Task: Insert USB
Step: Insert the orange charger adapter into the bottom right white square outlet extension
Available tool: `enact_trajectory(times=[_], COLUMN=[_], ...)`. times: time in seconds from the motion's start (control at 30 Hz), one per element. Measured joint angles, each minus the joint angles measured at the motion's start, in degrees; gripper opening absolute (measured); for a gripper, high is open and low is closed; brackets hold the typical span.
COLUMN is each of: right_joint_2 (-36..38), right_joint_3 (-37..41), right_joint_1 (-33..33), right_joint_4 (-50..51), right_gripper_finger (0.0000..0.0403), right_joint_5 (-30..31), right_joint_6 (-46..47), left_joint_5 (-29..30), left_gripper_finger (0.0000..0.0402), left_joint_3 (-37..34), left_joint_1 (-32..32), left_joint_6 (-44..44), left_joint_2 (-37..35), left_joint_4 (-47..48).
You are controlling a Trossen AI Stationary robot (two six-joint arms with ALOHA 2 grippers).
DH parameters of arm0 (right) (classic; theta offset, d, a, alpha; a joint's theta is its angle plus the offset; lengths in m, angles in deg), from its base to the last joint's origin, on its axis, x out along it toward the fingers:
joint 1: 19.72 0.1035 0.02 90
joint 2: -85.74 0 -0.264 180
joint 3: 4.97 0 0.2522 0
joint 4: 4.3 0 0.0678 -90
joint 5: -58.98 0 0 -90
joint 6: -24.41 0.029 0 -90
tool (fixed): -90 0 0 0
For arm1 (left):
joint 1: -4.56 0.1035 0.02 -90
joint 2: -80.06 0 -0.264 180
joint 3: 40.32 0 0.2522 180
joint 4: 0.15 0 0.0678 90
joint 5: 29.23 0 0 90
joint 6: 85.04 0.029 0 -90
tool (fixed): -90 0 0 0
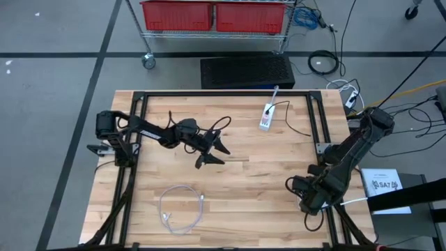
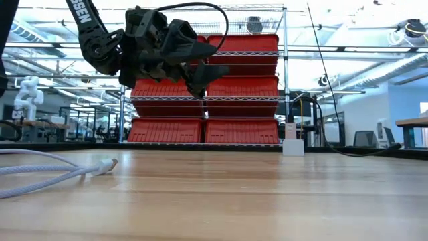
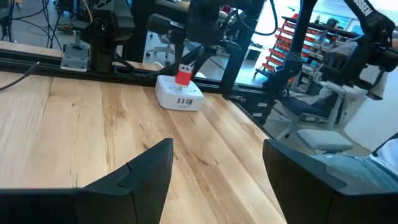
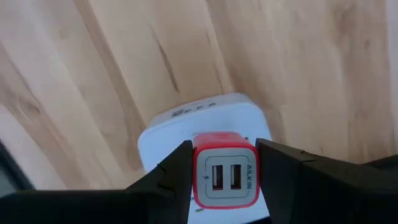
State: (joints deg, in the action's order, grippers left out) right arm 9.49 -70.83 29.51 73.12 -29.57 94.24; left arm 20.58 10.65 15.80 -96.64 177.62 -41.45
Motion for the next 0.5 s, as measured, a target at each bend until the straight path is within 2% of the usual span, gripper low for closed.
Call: enact_trajectory(times=[0.1,0.5], right_joint_2=[-0.04,-0.13], right_joint_3=[0.26,0.35], right_joint_1=[0.08,3.33], right_joint_4=[0.90,2.48], right_gripper_finger=[0.0120,0.0120], right_joint_5=[2.98,5.01], right_joint_6=[-0.28,2.08], left_joint_5=[0.27,0.39], left_gripper_finger=[0.0253,0.0253], left_joint_3=[0.00,0.00], left_joint_1=[0.00,0.00], left_joint_6=[-0.02,-0.04], left_joint_2=[0.00,0.00], left_joint_4=[0.08,0.05])
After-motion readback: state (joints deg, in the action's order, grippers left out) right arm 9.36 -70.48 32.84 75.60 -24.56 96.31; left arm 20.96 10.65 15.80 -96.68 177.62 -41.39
